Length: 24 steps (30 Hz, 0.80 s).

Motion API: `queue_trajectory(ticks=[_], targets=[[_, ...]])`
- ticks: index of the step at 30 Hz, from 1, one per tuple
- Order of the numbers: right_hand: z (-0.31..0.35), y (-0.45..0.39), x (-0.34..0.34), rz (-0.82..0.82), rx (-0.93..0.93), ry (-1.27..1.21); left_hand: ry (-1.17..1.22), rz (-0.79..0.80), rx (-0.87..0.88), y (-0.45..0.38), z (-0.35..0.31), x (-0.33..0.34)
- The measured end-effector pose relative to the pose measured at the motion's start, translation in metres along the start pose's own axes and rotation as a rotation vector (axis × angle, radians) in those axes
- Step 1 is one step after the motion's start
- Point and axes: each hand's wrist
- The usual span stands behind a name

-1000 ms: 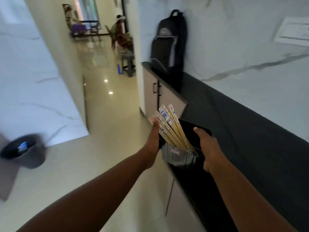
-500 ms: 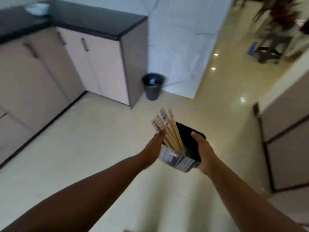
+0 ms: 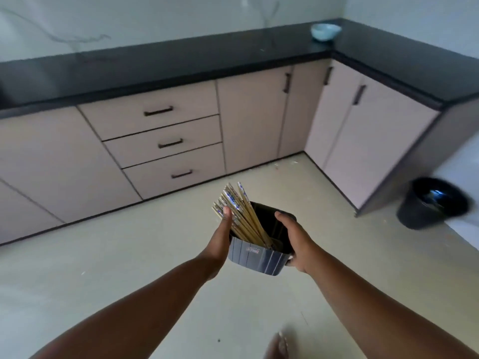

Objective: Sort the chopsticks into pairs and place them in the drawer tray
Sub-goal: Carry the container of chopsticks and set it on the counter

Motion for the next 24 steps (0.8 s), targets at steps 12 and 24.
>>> queue_trajectory(ticks=[12,24], targets=[[0.188,-0.085,0.172,0.354,-0.153,0.354,0.199,-0.391,0.063,-0.102,-0.093,-0.131],[0.312,-0.137,0.314,0.493,-0.328,0.416,0.323,-0.637,0.195,-0.198,-0.157,-0.254]])
Point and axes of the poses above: each hand's wrist, its own y-axis away from the middle knuckle, its own x-axis out of the palm, z = x × y, and after that the axes turned 10 degrees about -y, right-handed
